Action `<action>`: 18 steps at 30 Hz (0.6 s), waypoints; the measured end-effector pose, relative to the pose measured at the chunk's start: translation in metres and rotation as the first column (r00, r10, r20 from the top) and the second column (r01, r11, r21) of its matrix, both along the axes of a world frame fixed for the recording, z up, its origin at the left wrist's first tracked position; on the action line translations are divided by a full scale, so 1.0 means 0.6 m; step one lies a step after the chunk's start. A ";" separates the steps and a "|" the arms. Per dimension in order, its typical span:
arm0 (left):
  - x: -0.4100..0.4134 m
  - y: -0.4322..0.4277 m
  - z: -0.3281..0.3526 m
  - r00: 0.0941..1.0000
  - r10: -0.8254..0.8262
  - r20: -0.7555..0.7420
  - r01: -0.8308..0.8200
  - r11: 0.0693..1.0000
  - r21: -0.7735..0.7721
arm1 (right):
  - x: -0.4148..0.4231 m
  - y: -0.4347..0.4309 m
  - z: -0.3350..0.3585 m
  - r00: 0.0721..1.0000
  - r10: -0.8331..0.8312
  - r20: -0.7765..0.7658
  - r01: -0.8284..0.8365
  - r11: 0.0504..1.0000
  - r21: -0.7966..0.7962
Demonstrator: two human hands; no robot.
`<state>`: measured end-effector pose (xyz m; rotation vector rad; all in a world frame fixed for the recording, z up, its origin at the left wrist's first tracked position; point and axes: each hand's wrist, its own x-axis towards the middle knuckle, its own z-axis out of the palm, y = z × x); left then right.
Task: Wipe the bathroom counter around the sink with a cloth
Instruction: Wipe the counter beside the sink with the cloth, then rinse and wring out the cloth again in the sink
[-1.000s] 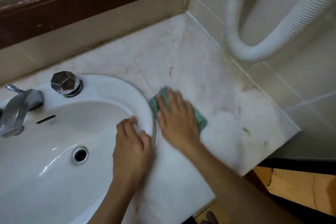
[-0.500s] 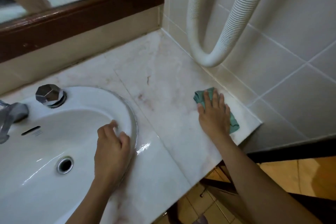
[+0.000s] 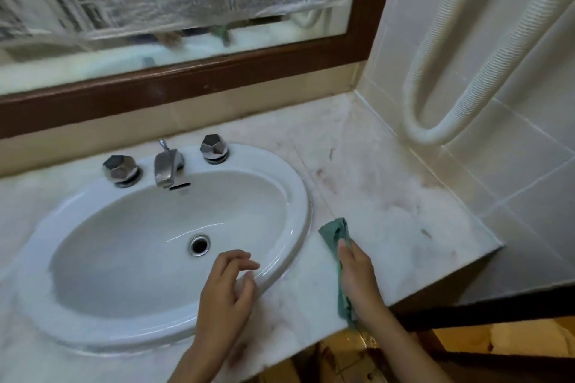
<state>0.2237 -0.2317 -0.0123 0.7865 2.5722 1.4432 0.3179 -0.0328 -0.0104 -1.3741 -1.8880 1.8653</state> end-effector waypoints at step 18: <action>-0.142 -0.281 0.155 0.507 -0.792 -0.339 0.493 0.590 -0.640 | -0.170 -0.311 0.190 0.757 0.586 -0.289 -0.515 0.263 -0.816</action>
